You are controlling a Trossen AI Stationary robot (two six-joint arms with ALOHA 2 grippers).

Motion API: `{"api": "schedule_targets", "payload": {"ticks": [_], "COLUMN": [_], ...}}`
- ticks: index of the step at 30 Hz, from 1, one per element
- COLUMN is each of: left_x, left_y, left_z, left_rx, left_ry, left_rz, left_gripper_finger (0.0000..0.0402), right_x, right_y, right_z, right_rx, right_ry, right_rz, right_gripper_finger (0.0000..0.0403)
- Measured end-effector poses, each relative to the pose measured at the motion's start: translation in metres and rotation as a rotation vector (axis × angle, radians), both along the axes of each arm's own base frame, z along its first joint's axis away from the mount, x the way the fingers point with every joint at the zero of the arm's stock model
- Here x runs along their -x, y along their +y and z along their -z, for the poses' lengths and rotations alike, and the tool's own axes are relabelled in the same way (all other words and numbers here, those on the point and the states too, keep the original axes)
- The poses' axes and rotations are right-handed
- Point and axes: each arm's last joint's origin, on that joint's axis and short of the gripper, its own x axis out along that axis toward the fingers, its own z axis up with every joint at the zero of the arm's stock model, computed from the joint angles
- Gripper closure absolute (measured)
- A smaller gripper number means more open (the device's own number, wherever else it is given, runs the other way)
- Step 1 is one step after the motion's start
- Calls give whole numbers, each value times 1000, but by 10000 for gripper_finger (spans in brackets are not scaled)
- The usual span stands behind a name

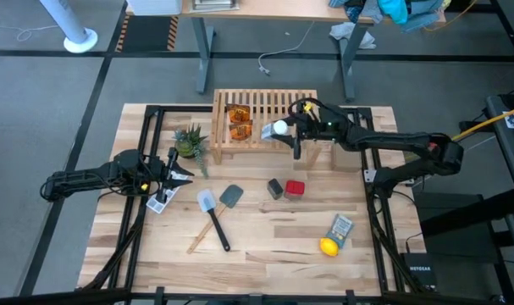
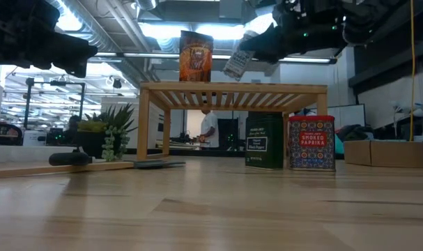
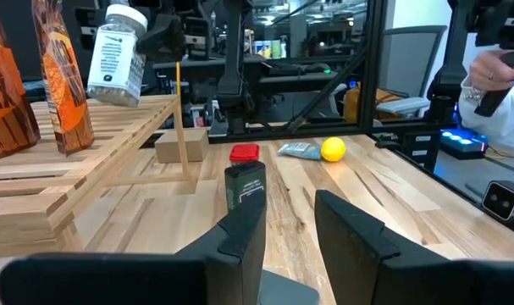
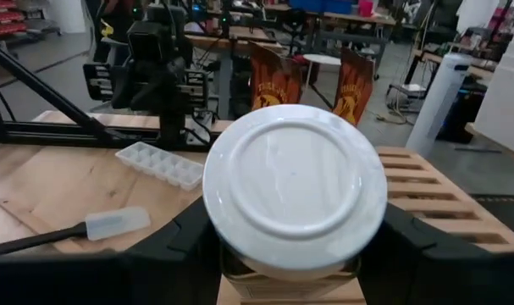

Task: Shelf spices
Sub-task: Put the white seasoning bottle on the shelf

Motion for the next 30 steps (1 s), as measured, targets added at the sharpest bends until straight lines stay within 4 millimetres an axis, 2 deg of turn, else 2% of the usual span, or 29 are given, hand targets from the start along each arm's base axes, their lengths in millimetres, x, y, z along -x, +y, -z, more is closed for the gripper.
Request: {"api": "schedule_targets", "payload": {"ticks": [4,9,15,17,20,23,26,30], "left_x": [0,0,0,0,0,0,0,0], "left_y": [0,0,0,0,0,0,0,0], "left_z": [0,0,0,0,0,0,0,0], "left_rx": [0,0,0,0,0,0,0,0], "left_ry": [0,0,0,0,0,0,0,1], "left_rz": [0,0,0,0,0,0,0,0], "left_gripper_finger": [304,304,304,304,304,304,304,304], "right_x": [-7,-15,-17,-17,-16,-16,-16,-17], "right_y": [-2,-5,-6,-7,-7,-7,-8,-8], "right_z": [2,-5,-5,-4,-4,-4,-4,-6], "right_rx": [14,9,17,25,28,30,33,52], "right_ry": [11,24,74,84,93,94,93,71], "right_rz": [-23,-26,-27,-22,-1,10,22,23], "right_gripper_finger": [203,203,203,182,125,86,70,68]}}
